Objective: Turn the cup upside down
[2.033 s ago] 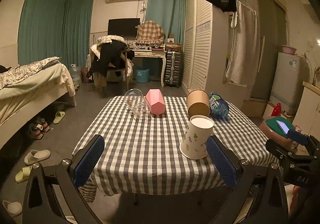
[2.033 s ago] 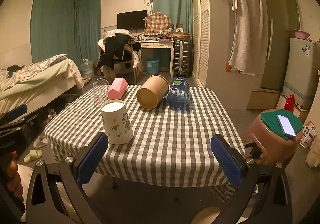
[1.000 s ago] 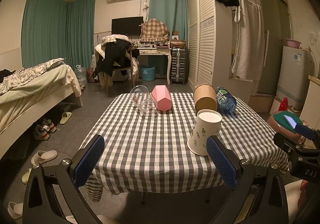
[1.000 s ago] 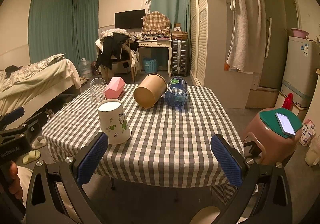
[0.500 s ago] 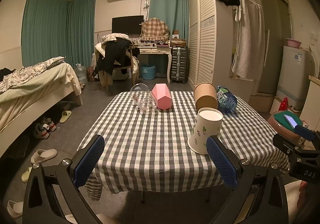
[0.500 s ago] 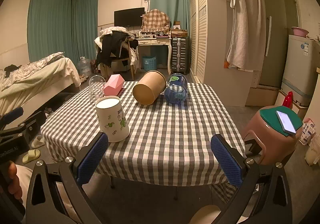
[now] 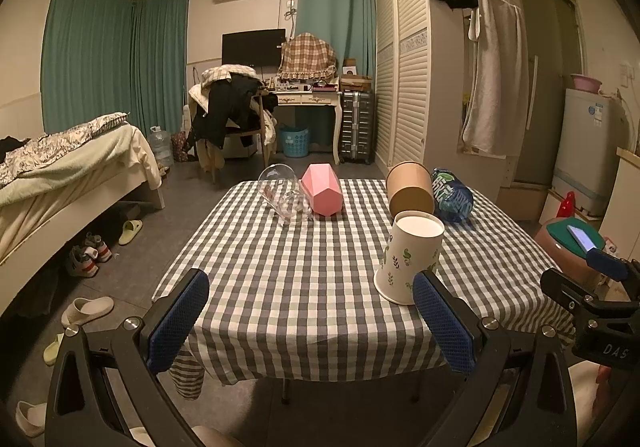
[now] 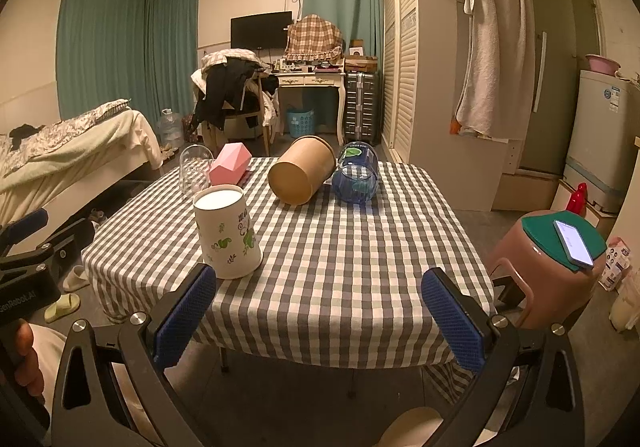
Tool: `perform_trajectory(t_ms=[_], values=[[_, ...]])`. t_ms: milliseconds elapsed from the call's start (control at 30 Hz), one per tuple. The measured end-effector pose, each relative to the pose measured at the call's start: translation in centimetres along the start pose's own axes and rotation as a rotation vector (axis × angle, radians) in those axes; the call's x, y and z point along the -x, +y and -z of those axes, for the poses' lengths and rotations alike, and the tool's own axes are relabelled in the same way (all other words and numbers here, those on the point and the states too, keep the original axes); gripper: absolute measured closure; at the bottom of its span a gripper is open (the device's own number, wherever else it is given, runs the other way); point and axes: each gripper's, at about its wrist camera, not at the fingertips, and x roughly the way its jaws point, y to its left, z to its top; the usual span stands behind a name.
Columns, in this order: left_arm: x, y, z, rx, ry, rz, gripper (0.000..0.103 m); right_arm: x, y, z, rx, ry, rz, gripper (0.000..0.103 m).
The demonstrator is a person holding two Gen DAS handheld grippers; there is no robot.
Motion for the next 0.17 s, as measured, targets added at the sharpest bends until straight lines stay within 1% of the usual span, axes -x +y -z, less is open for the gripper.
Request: perform_trajectory(t_ms=[167], values=[[-0.01, -0.03, 0.18, -0.001, 0.004, -0.001, 0.0, -0.13, 0.22, 0.06, 0.005, 0.008, 0.0, 0.0]])
